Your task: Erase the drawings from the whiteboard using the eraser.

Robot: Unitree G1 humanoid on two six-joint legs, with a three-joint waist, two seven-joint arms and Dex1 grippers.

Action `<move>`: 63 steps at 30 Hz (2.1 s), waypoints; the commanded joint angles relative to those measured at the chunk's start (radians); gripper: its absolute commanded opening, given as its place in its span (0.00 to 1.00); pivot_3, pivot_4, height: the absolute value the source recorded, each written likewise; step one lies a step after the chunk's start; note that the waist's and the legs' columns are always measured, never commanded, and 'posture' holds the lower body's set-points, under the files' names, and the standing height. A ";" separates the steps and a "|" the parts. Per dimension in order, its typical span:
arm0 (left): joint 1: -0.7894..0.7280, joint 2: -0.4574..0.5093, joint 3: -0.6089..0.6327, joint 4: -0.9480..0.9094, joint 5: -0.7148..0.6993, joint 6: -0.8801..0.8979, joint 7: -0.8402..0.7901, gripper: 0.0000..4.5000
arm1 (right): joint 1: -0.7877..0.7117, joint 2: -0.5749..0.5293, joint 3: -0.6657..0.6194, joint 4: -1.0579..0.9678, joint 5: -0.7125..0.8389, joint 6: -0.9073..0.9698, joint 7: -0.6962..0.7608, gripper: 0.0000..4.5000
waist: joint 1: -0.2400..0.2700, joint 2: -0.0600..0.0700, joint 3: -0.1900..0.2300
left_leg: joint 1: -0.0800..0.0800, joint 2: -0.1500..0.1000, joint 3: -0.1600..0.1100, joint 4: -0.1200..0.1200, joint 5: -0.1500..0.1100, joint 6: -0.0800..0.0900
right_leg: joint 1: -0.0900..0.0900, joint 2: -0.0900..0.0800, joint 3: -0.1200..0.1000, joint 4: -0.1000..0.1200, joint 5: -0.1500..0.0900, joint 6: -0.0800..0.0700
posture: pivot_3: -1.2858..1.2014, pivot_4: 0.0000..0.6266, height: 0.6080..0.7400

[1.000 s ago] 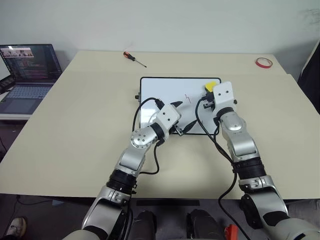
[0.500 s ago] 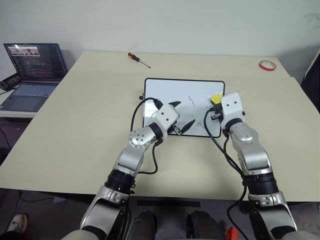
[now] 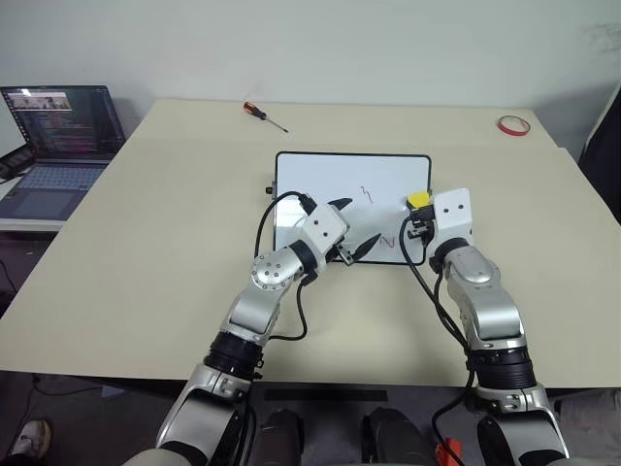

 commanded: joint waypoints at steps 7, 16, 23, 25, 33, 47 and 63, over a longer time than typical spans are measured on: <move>0.167 0.064 0.094 -0.170 0.025 0.036 0.117 1.00 | -0.058 0.034 0.021 0.079 0.033 -0.209 0.031 0.25 | -0.006 0.001 0.001 | -0.001 0.000 0.000 -0.002 0.000 0.000 | -0.001 0.000 0.000 -0.001 0.000 -0.001 | 0.52 0.24 1.00; 0.182 0.062 0.088 -0.189 0.026 0.064 0.131 1.00 | -0.185 0.059 0.053 0.294 0.027 -0.352 0.060 0.25 | 0.006 0.001 0.001 | -0.001 0.000 0.000 -0.002 0.000 0.000 | -0.001 0.000 0.000 -0.001 0.000 -0.001 | 0.52 0.24 1.00; 0.159 0.051 0.076 -0.182 0.031 0.067 0.131 1.00 | -0.276 0.069 0.086 0.431 0.001 -0.427 0.070 0.25 | 0.006 0.001 0.001 | -0.001 0.000 0.000 -0.002 0.000 0.000 | -0.001 0.000 0.000 -0.001 0.000 -0.001 | 0.52 0.24 1.00; 0.156 0.050 0.074 -0.182 0.031 0.066 0.130 1.00 | -0.280 0.065 0.101 0.451 -0.015 -0.413 0.072 0.25 | 0.006 0.001 0.001 | -0.001 0.000 0.000 -0.002 0.000 0.000 | -0.001 0.000 0.000 -0.001 0.000 -0.001 | 0.52 0.24 1.00; 0.139 0.043 0.074 -0.174 0.032 0.069 0.127 1.00 | -0.232 0.000 0.180 0.460 -0.131 -0.241 0.086 0.25 | 0.007 0.001 0.001 | 0.001 0.000 0.000 -0.001 0.000 0.000 | 0.001 -0.001 -0.001 0.000 0.000 -0.001 | 0.52 0.24 1.00; 0.147 0.037 0.071 -0.179 0.021 0.078 0.118 1.00 | -0.014 -0.065 0.139 0.134 -0.124 0.001 0.113 0.25 | 0.014 0.000 -0.001 | 0.001 0.000 -0.003 0.001 0.000 0.000 | 0.003 -0.001 -0.003 -0.001 0.000 -0.001 | 0.52 0.24 1.00; 0.165 0.034 0.064 -0.203 -0.009 0.064 0.084 1.00 | 0.038 0.004 0.026 -0.055 0.051 -0.112 0.118 0.25 | 0.010 0.000 0.000 | 0.000 0.000 -0.002 0.000 0.000 0.000 | 0.002 -0.001 -0.002 -0.001 0.000 0.000 | 0.52 0.24 1.00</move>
